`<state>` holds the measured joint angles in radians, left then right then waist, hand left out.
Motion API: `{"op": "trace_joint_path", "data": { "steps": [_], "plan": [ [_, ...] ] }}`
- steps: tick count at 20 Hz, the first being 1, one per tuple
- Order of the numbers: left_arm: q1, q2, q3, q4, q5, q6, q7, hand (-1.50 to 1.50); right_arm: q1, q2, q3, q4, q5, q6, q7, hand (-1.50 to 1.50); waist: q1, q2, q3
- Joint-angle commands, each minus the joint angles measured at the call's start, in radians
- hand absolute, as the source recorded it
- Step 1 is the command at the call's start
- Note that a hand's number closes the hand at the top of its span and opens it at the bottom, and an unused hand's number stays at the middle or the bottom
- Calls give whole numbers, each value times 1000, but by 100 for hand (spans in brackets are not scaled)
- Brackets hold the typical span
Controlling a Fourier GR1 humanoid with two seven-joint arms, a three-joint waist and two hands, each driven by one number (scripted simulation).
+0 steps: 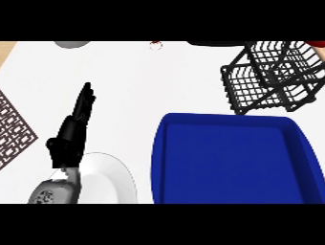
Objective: Pick the tomato from the tray and place it in the tiered basket
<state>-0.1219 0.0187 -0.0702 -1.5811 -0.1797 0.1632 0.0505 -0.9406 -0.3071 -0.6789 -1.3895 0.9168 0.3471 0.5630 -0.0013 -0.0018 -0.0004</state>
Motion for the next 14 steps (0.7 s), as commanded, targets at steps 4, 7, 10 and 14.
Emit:
{"op": "trace_joint_path", "data": {
  "steps": [4,7,10,14],
  "plan": [
    [-6,38,45,7,33,-29,6,0,95,-112,-241,-84,-191,47,35,-150,-19,-3,1],
    [-25,19,42,3,30,-10,19,0,186,-182,-385,-121,-329,161,1,-150,-41,-7,1],
    [16,8,17,-24,15,-5,10,0,288,-265,-473,-149,-429,272,-23,-150,-30,-7,1],
    [-4,13,28,-23,3,11,27,0,464,-329,-643,-60,-566,376,-169,-150,-37,-6,2]
  ]
}}
